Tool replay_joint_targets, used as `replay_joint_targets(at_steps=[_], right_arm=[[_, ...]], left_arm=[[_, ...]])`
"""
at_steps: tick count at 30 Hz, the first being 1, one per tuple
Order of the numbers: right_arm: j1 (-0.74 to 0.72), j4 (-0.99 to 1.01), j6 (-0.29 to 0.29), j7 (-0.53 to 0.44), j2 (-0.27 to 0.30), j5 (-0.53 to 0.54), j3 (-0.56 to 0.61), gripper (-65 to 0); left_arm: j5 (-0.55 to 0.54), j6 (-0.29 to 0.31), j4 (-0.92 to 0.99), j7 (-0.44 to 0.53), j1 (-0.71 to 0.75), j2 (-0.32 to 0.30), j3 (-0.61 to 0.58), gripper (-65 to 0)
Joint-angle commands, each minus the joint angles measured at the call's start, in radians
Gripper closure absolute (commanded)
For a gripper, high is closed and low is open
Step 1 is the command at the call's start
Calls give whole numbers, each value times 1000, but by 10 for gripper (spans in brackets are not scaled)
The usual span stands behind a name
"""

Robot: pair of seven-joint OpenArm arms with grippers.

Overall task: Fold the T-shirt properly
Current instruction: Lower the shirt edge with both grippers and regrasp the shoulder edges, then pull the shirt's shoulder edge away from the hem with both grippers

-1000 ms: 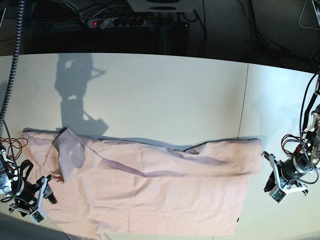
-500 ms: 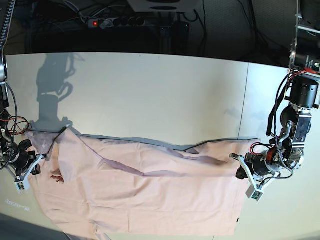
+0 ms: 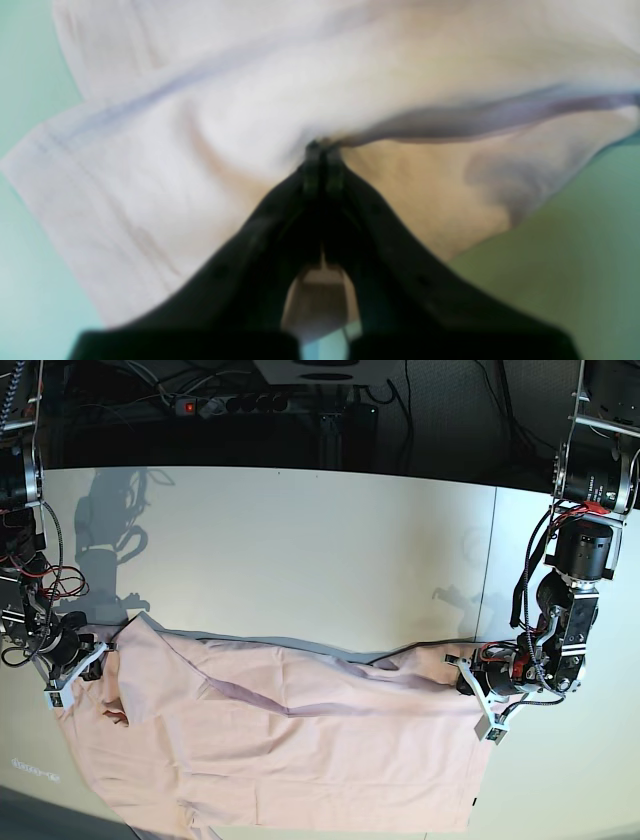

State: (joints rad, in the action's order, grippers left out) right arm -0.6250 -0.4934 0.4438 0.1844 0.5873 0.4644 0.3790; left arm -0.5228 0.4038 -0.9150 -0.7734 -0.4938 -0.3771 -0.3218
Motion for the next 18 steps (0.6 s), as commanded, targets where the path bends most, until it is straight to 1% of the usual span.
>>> replay_joint_targets(at_steps=[1,3,5,9,10,14,16,18], right_arm=[[-7,-4,50,45,14,-12,0,0],[-6,-4,50,59,16,-11,0,0],[-3,-4,50,101,16,1,0,0],[18,-9,51,165,20,53,-26,0],[29,-16,52,169,23,58,-49,0],[99,-76,58,220,36,60,-175,0],[145,-119,58,266,37,61,-245,0],[200,-172,58,299,40,84,-304,0]], left_arm=[[26,-3,-1,-28,-19,-18,3,0],[26,18,-2,-37,-19,-24,3,0],[26,36,-2,-58,-19,-29,3,0],[26,39,-6,-108,-18,-47,3,0],[25,39,-12,-116,-18,-54,3,0],[-26,81,-64,-148,3,-85,3,0],[-43,84,-109,-147,34,-107,3,0],[-42,87,-166,-149,74,-125,3,0]])
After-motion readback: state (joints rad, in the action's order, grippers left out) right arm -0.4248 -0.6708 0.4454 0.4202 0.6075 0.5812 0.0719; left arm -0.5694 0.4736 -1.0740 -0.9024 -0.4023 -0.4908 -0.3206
